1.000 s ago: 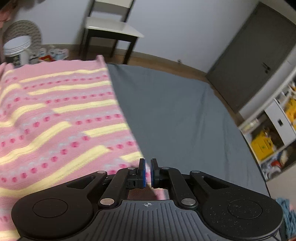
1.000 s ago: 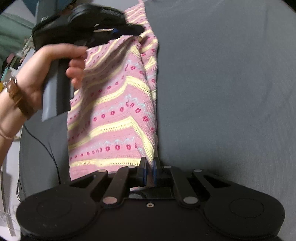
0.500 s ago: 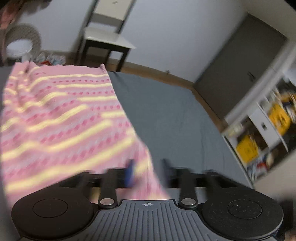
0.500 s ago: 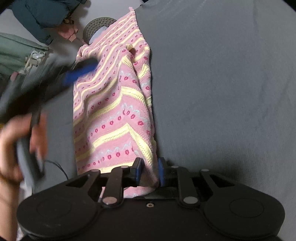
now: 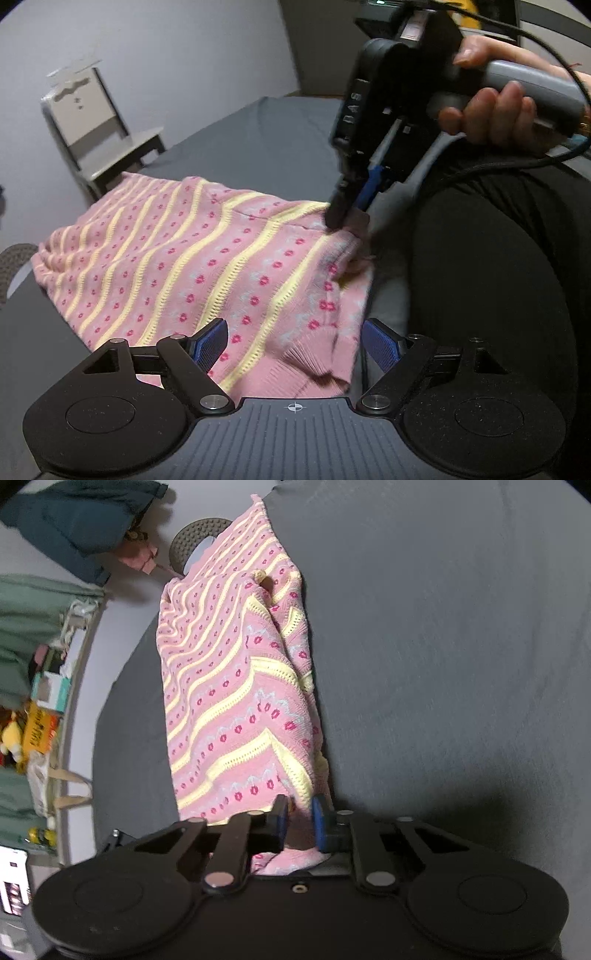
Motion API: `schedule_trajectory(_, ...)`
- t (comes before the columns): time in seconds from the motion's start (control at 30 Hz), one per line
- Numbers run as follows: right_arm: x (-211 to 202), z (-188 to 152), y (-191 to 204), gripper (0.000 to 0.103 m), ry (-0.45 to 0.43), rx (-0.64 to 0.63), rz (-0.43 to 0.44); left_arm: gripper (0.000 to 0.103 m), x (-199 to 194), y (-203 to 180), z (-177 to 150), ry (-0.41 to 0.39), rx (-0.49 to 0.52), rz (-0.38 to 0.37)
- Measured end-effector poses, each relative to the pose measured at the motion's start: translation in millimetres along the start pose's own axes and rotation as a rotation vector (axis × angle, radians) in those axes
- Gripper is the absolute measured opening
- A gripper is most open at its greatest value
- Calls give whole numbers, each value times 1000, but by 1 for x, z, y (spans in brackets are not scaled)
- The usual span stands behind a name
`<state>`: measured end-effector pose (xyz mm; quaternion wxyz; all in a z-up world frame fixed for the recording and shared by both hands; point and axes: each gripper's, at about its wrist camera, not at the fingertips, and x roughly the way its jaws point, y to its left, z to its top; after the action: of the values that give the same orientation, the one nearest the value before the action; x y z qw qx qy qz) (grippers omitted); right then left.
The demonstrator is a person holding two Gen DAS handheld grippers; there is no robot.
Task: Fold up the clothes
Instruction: 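Lower the held edge onto the cardigan with both grippers side by side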
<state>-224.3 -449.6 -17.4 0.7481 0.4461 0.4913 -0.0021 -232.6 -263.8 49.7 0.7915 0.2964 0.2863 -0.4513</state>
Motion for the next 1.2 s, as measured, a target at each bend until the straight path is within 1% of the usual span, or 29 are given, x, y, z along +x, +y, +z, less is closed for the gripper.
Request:
schedule_trajectory(0.07, -1, 1, -5, 11, 4, 36, 36, 60, 7, -3, 1, 28, 18, -21)
schedule_trajectory(0.1, -2, 2, -8, 11, -1, 55, 53, 53, 10, -4, 1, 42, 27, -32)
schedule_trajectory(0.13, -3, 2, -10, 11, -6, 74, 69, 42, 13, -5, 1, 56, 36, -43)
schedule_trajectory(0.2, -3, 3, -13, 11, -12, 102, 90, 41, 20, -8, 2, 85, 54, -65)
schedule_trajectory(0.27, -2, 4, -15, 11, -10, 117, 96, 41, 21, -20, 2, 81, 154, -25)
schedule_trajectory(0.3, -1, 4, -14, 11, -10, 114, 91, 41, 21, -23, 2, 84, 184, -14)
schedule_trajectory(0.37, 1, 5, -12, 11, -9, 107, 83, 41, 22, -29, 1, 89, 242, 8)
schedule_trajectory(0.43, 2, 6, -11, 11, -6, 101, 80, 41, 23, -31, 1, 91, 259, -4)
schedule_trajectory(0.47, 3, 6, -10, 11, -6, 99, 70, 33, 24, -32, 1, 92, 268, -10)
schedule_trajectory(0.5, 3, 7, -9, 12, -6, 97, 58, 28, 24, -32, 1, 93, 277, -17)
schedule_trajectory(0.53, 4, 7, -8, 12, -5, 96, 46, 19, 25, -33, 1, 94, 285, -23)
schedule_trajectory(0.57, 4, 7, -7, 16, -2, 83, 38, 11, 25, -34, 2, 95, 294, -29)
schedule_trajectory(0.6, 4, 7, -5, 21, 2, 68, 30, 9, 24, -37, 1, 97, 330, -21)
schedule_trajectory(0.63, 5, 6, -2, 21, 1, 50, 8, 6, 23, -37, 2, 99, 342, -22)
schedule_trajectory(0.67, 5, 5, 2, 21, -1, 30, -17, 6, 17, -37, 2, 100, 342, -32)
schedule_trajectory(0.77, 9, 2, 11, 9, 16, -31, -70, 6, 0, -33, 6, 93, 381, -51)
schedule_trajectory(0.87, 9, -1, 17, 9, 27, -75, -80, 6, -16, -34, 10, 94, 474, -70)
schedule_trajectory(1.0, 8, -1, 11, 8, 51, -44, -85, 6, -20, -42, 16, 108, 505, -118)
schedule_trajectory(1.1, 11, -1, 14, 8, 58, -56, -130, 6, -4, -49, 10, 140, 493, -143)
schedule_trajectory(1.2, 15, -2, 21, 9, 62, -94, -194, 6, 10, -41, 5, 133, 422, -154)
